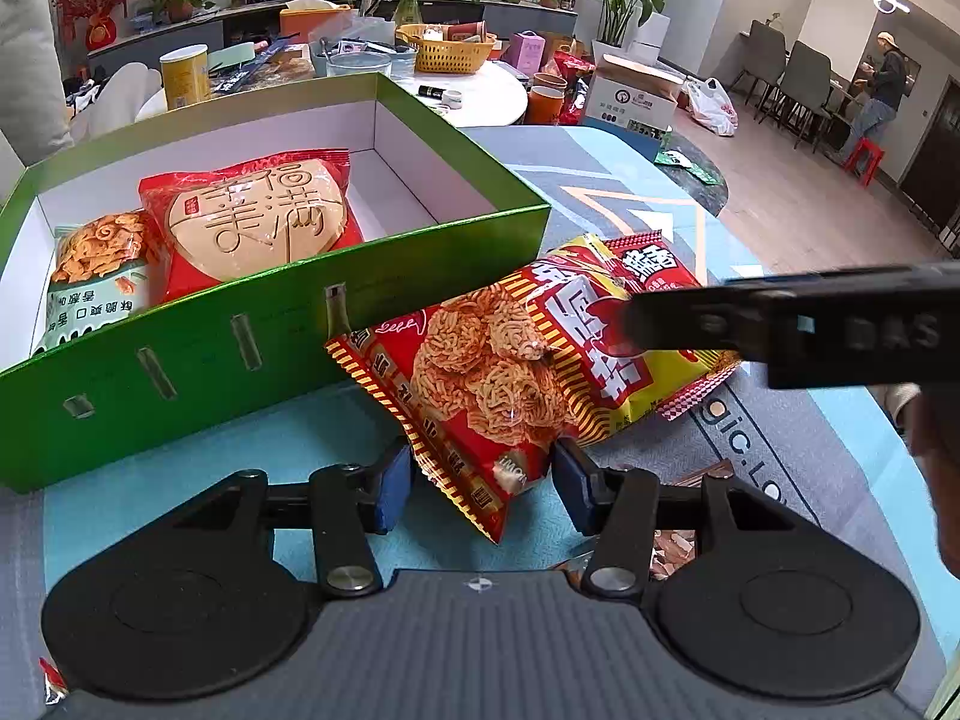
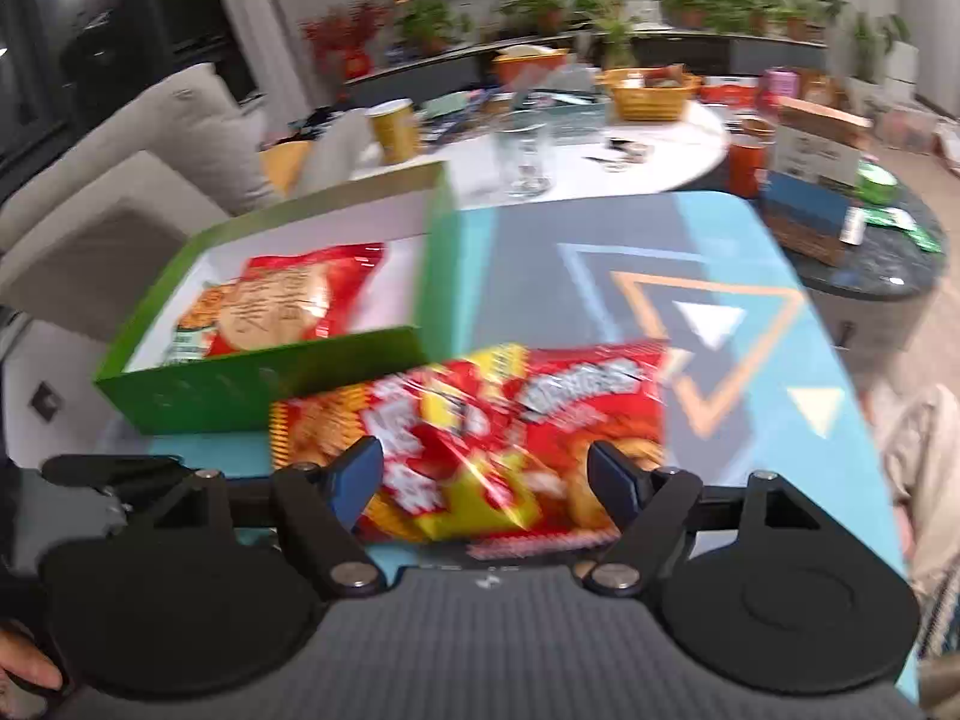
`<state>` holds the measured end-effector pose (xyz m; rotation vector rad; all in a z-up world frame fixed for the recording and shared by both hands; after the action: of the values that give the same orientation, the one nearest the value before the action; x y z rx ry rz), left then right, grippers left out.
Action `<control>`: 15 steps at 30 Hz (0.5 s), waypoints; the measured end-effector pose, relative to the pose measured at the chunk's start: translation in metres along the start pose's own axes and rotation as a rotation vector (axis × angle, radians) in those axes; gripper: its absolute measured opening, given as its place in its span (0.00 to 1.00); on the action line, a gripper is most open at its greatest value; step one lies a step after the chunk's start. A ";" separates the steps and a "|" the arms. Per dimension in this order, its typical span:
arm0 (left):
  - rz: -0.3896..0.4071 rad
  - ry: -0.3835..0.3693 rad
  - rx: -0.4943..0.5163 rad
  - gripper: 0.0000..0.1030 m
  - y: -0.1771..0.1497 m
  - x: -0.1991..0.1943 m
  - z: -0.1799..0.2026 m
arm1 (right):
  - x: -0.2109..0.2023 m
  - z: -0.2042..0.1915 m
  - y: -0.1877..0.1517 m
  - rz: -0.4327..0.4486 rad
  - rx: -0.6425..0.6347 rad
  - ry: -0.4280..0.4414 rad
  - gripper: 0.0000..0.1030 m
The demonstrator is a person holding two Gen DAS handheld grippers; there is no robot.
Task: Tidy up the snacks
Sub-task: 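Grasp the red-and-yellow crayfish-print chip bag with the right gripper, then lift the crayfish chip bag into the green box and release it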
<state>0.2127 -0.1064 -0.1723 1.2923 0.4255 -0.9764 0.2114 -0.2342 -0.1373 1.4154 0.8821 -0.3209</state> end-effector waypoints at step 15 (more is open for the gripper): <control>0.024 -0.008 0.036 0.48 0.004 -0.004 0.002 | 0.023 -0.012 0.001 -0.036 -0.025 0.011 0.63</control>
<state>0.2132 -0.1072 -0.1666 1.3226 0.3874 -0.9727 0.2230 -0.2154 -0.1508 1.3805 0.9182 -0.3285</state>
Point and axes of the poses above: each gripper's, at about its wrist camera, not at the fingertips, and x roughly the way its jaws point, z to its right, y to its top, the point moved 9 cm from there along x, roughly the way its jaws point, and after that the axes turned 11 degrees about -x, right-handed, at the moved point
